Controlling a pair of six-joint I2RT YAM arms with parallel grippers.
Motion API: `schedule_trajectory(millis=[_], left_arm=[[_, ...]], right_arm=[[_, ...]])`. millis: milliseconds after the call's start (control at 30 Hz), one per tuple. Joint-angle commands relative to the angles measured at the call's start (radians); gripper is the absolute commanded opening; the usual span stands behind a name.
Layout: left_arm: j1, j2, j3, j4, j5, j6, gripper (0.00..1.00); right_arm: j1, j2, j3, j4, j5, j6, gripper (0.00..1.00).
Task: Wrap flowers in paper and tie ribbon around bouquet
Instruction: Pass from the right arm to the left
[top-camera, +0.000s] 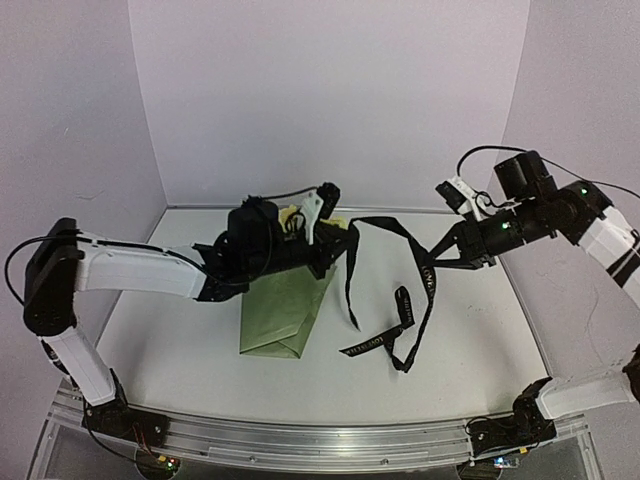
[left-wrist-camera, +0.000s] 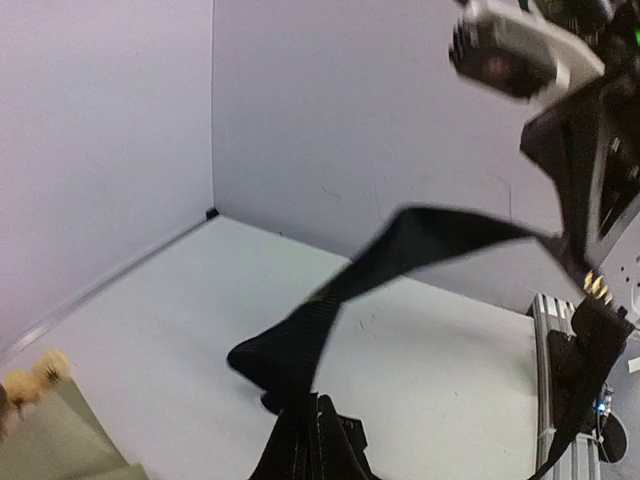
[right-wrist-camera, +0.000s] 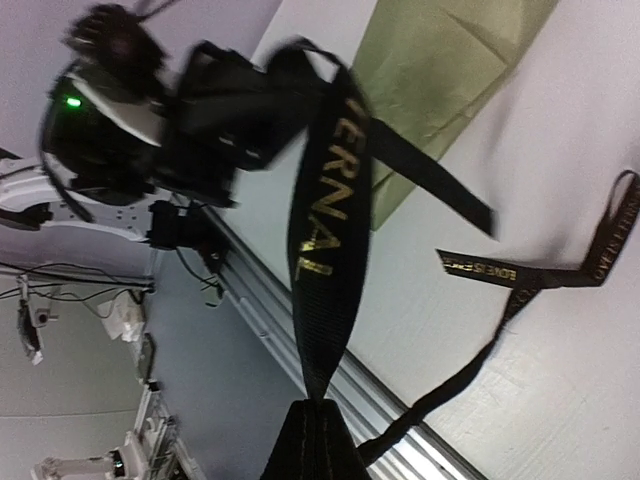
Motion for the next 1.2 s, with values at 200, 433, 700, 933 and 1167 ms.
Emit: schedule_trajectory(millis=[200,433,700,933,1167], left_arm=[[-0.046,-0.273,0.088,-0.315,-0.64,0.081,0.0],[-0.001,-0.57,-0.317,-0.349,-1.007,-0.143,0.0],[0.163,-0.842,-0.538,-0.434,-1.107,-0.249,0.0],[0.167,-0.882,-0.595,-0.318,-1.09,-0.157,0.0],[0.167,-0.865,-0.604,-0.315,-1.089,-0.186,0.0]], right_arm=[[0.038,-0.111,0.092,-0.227,0.113,-0.128,0.0],[0.323,0.109,-0.119,0.064,0.147,0.011,0.0],[0.38,0.325,-0.088,0.075,0.364,0.058,0.48],[0.26,0.425,-0.109,0.048,0.517,0.09,0.54],[0.26,0.615,0.064,0.049,0.502,-0.045,0.55]])
